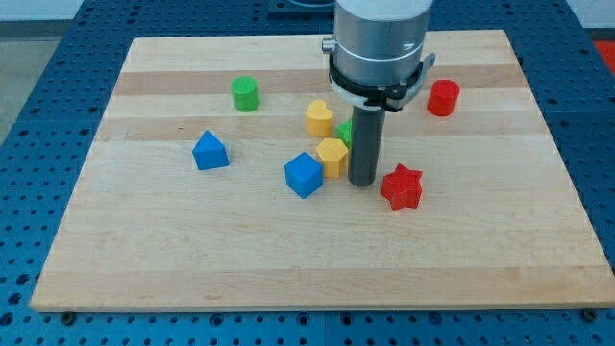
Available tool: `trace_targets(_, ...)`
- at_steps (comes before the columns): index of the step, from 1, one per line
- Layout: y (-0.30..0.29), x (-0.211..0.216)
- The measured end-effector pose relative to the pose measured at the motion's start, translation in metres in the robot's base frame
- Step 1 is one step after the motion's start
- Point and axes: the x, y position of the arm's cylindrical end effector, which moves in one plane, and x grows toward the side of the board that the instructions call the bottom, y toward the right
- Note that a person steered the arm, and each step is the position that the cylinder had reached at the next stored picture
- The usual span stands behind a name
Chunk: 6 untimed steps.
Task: Push the yellow hexagon above the blue cube
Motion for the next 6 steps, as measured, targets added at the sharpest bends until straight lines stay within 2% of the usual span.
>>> trace_targets(6, -0.024, -0.029)
